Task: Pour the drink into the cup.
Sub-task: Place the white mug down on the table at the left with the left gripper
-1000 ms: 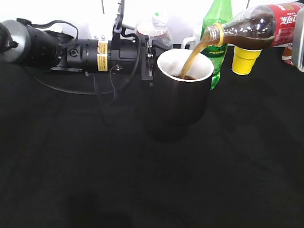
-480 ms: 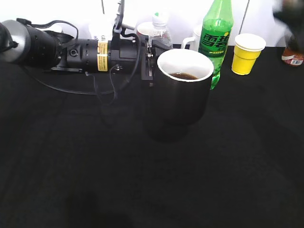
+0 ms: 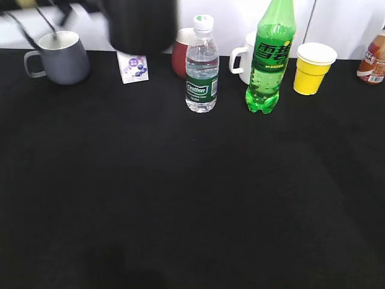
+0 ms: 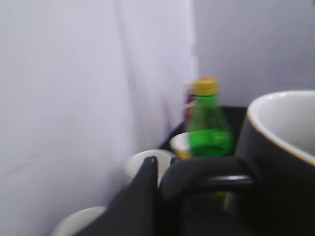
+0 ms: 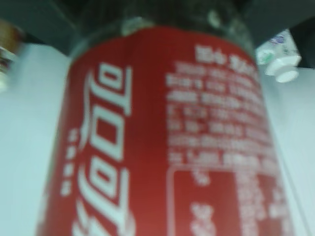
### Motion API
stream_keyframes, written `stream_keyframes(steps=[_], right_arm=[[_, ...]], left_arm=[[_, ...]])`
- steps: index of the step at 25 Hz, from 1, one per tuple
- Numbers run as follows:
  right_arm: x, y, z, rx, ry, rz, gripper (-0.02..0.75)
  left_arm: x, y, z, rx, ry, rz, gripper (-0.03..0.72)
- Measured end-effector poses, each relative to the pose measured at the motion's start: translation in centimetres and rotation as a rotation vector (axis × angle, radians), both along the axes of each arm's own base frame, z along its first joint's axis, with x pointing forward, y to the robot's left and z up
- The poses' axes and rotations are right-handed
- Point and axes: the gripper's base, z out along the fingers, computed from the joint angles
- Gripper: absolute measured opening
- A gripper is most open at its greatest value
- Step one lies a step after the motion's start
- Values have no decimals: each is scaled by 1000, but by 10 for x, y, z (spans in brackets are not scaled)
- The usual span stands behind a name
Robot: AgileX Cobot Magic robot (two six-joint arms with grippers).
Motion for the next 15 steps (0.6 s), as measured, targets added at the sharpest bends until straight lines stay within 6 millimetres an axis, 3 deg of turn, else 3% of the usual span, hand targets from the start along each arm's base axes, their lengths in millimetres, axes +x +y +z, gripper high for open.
stream_keyframes(steps=[4, 6, 10, 15], right_arm=[[-9, -4, 5, -8, -4, -25, 366], [-9, -4, 5, -10, -1, -26, 366], [-9, -4, 5, -12, -2, -26, 366], [-9, -4, 5, -12, -5, -25, 366]], left_arm=[[-12, 25, 48, 29, -35, 224, 36], [-26, 39, 61, 44, -27, 408, 36], [-61, 71, 45, -95, 198, 758, 36], [-82, 86, 7, -145, 252, 914, 36]])
